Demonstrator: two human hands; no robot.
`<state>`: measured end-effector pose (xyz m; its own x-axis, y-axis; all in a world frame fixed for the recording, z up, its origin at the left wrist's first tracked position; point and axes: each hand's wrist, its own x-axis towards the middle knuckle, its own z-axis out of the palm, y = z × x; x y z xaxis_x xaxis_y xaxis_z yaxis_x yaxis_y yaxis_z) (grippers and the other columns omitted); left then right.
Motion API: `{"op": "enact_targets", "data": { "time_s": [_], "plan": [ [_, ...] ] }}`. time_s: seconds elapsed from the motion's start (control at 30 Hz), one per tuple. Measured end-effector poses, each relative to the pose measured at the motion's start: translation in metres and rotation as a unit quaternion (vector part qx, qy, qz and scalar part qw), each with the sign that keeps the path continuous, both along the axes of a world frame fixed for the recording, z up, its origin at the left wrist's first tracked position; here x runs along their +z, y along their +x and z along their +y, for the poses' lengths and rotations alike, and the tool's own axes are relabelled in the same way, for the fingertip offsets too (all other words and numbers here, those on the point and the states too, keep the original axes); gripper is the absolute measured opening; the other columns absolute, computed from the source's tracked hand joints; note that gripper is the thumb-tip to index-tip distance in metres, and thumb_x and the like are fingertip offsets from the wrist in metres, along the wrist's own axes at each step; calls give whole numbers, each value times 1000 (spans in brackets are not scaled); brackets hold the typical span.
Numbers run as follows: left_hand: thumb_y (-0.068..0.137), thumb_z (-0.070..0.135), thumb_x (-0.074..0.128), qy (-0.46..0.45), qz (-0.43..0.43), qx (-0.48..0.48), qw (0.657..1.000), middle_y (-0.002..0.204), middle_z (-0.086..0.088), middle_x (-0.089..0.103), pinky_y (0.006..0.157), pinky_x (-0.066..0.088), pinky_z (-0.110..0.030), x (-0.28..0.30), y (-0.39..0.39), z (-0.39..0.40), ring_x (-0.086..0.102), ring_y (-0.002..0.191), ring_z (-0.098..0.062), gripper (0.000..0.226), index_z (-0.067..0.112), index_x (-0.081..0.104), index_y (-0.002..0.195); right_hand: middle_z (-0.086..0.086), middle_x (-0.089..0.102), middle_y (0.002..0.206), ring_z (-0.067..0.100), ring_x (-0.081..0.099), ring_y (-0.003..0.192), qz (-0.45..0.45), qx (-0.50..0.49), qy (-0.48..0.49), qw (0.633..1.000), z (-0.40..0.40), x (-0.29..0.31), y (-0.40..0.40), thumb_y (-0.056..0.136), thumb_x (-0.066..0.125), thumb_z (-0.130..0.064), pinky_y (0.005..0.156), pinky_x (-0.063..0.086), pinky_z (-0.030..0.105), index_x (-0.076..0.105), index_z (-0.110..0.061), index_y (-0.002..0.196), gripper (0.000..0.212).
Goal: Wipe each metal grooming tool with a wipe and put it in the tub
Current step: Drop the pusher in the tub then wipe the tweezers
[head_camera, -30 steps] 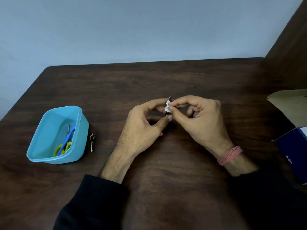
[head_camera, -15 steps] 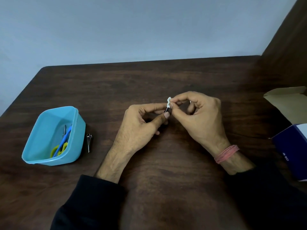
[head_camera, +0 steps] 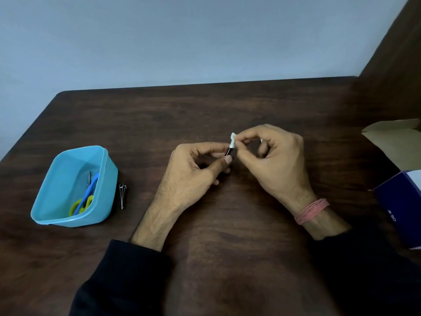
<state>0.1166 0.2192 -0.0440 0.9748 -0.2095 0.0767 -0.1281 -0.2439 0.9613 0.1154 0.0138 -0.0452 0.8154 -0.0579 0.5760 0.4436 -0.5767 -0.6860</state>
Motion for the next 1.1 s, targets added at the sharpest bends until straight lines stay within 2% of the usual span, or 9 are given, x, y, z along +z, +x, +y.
{"op": "enact_targets", "data": {
  "time_s": [0.1, 0.2, 0.33, 0.47, 0.6, 0.73, 0.83, 0.9, 1.1],
  "plan": [
    [104, 14, 80, -3, -4, 1, 1000, 105, 7, 86, 63, 62, -27, -1, 1, 1, 84, 92, -16, 21, 25, 86, 120, -13, 75, 87, 17, 53, 50, -3, 17, -28, 999, 4, 0, -2, 91, 88, -17, 52, 45, 25, 86, -20, 93, 4],
    [104, 15, 80, 6, 0, 2, 1000, 103, 7, 86, 64, 61, -24, 0, 0, 0, 83, 92, -14, 23, 27, 85, 122, -16, 72, 83, 16, 53, 51, -9, -10, 3, 1000, -1, 0, 1, 91, 87, -15, 53, 45, 26, 86, -19, 92, 5],
    [103, 12, 80, -1, -8, 3, 1000, 102, 6, 86, 63, 62, -28, 0, 1, 2, 83, 92, -16, 21, 24, 86, 119, -15, 74, 86, 17, 52, 49, -6, 23, -25, 999, 5, 1, -3, 92, 87, -20, 52, 47, 30, 85, -19, 91, 3],
    [101, 14, 83, 5, -2, 1, 1000, 98, 6, 86, 63, 62, -26, 0, 0, 1, 83, 91, -14, 23, 27, 86, 119, -13, 76, 84, 18, 53, 51, 5, -9, 20, 1000, -1, 0, 2, 92, 87, -18, 53, 47, 33, 85, -22, 91, 4],
    [99, 13, 85, 1, -5, 12, 1000, 99, 6, 86, 63, 62, -29, -1, 1, 1, 83, 89, -14, 22, 26, 87, 116, -12, 76, 88, 17, 56, 52, 9, 33, -20, 999, 4, 2, -3, 89, 89, -18, 51, 46, 26, 85, -19, 93, 6],
    [93, 18, 92, -1, 4, 13, 1000, 99, 7, 86, 66, 63, -32, 0, 1, 1, 84, 87, -17, 27, 26, 87, 118, -13, 77, 87, 19, 56, 52, 16, -1, 20, 1000, 0, 0, 1, 91, 87, -18, 51, 46, 29, 86, -23, 93, 5],
    [91, 20, 94, 4, 5, 18, 1000, 99, 6, 86, 65, 63, -34, -1, 2, 1, 84, 87, -21, 27, 26, 87, 116, -13, 77, 88, 18, 56, 52, 23, 14, 9, 1000, 1, 0, 0, 91, 87, -17, 51, 42, 20, 86, -22, 95, 7],
    [92, 17, 93, 0, 0, 15, 1000, 100, 6, 86, 63, 62, -33, 0, 2, 1, 84, 91, -18, 25, 24, 87, 115, -13, 76, 90, 17, 56, 52, 24, 35, -14, 999, 3, 1, -2, 90, 88, -15, 52, 40, 15, 87, -20, 97, 9],
    [90, 13, 94, -19, 2, 37, 999, 100, 2, 86, 63, 68, -39, 4, 0, 0, 84, 93, -16, 28, 21, 86, 115, -14, 76, 85, 15, 54, 51, 18, 14, -1, 1000, 1, -1, 0, 90, 88, -18, 56, 40, 16, 87, -22, 94, 6]
  ]
}}
